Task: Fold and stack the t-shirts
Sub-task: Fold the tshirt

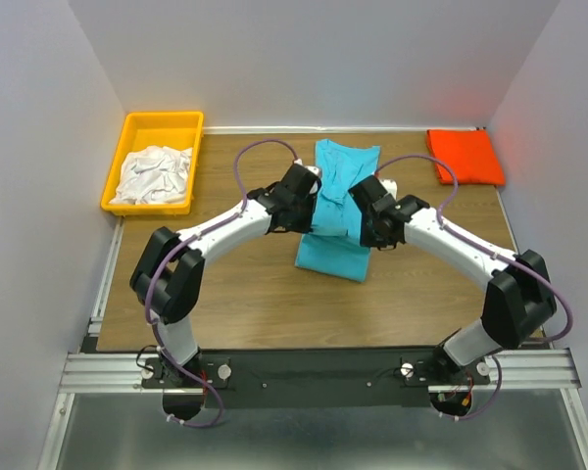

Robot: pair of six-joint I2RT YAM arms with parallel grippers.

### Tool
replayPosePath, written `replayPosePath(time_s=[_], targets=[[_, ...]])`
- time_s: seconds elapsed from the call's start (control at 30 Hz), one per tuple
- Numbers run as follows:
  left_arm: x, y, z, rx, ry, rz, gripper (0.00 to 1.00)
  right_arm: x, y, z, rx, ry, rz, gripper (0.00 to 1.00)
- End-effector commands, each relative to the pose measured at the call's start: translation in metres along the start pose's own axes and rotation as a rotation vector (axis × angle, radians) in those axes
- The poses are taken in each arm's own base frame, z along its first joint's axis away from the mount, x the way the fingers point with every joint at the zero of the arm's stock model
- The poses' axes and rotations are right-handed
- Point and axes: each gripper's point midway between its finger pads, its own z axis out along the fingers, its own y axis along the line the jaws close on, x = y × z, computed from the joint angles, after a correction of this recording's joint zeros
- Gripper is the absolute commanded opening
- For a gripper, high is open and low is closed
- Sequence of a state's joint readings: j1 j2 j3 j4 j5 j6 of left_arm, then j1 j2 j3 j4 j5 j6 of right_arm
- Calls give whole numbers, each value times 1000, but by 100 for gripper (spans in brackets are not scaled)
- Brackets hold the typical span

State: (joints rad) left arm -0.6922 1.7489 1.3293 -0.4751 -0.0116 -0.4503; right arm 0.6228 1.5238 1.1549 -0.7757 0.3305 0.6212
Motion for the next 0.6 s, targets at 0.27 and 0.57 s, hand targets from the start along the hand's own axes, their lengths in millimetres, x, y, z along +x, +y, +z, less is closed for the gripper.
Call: replayPosePath(time_s=[0.27, 0.57], targets=[[-92, 40, 47, -47, -191, 3, 0, -105, -26, 51, 73, -148, -47, 1], [-91, 54, 81, -74, -159, -6, 0, -125, -30, 88, 49, -154, -42, 1]])
